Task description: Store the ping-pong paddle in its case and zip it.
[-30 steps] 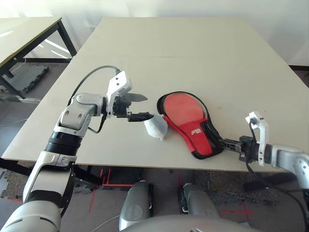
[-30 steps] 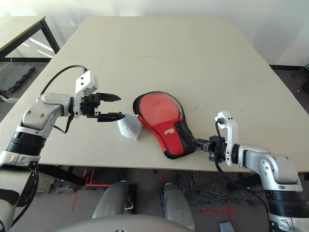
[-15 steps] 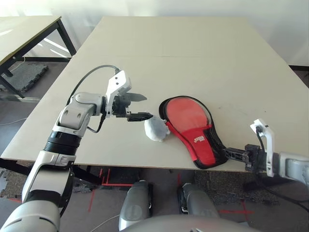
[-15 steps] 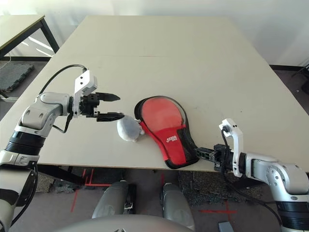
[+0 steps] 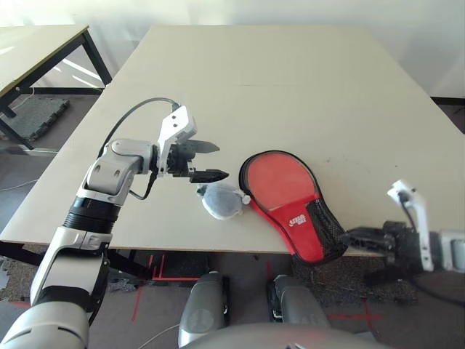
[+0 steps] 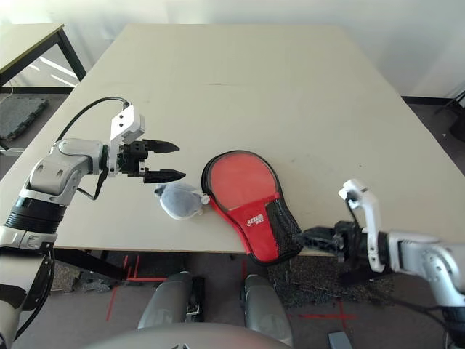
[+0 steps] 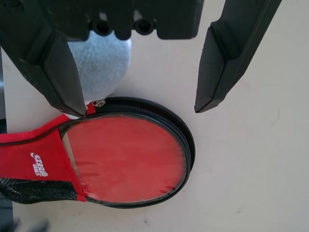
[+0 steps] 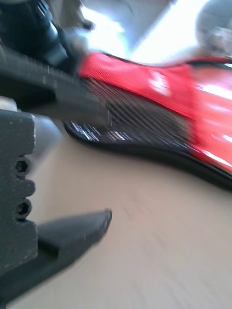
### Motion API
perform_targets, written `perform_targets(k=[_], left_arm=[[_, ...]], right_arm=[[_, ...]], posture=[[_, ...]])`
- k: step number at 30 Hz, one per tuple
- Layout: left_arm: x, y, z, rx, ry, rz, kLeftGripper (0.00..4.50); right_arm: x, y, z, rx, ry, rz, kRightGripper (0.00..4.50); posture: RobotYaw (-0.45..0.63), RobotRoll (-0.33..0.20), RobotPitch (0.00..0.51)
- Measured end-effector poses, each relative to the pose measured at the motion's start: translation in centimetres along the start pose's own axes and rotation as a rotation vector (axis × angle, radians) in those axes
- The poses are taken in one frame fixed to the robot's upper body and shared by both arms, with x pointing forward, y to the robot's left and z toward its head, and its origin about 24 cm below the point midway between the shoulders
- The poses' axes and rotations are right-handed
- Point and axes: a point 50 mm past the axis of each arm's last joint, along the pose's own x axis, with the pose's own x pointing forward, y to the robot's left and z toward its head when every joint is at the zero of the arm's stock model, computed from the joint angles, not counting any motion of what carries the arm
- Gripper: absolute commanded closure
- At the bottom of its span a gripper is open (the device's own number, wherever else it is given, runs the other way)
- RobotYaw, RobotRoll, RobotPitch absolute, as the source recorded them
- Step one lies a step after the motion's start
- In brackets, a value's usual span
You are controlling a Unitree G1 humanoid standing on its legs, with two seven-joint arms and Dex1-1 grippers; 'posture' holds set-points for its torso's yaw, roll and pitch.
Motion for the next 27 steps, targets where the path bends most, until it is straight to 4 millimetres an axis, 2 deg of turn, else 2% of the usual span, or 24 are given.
perform_targets(k=[2,5,8,13,17,20,27], left_arm=[[-0.1,0.0,0.0,0.002,0.001,0.001,0.0],[-0.3,0.0,0.0,0.003,0.005,0.006,0.0],[-0.9,0.0,-0.2,0.0,0.006,0.024,0.0],[-1.4,-0.3,-0.1,-0.008,-0.002,0.014,0.0],[-1.7,-0.6,0.1,-0.02,-0.009,0.0,0.0],[-2.6,-0.6,0.0,-0.035,-0.005,0.025,0.0],[-3.7,-1.2,0.0,-0.043,0.002,0.042,0.0]], right_arm=[[-0.2,-0.7,2.1,-0.087,-0.075,-0.048,0.03],[0.0,-0.6,4.3,-0.2,-0.139,-0.063,0.03],[1.9,0.3,5.7,-0.278,-0.197,0.002,0.03],[6.8,2.4,6.8,-0.365,-0.2,0.169,0.03],[9.4,3.0,7.3,-0.413,-0.145,0.221,0.03],[10.6,2.6,7.5,-0.433,-0.106,0.232,0.03],[11.8,1.4,7.0,-0.498,-0.009,0.232,0.03]], posture=[[0.06,0.0,0.048],[0.07,0.0,0.046],[0.08,0.0,0.048],[0.08,0.0,0.051],[0.09,0.0,0.053],[0.09,0.0,0.053],[0.13,0.0,0.057]])
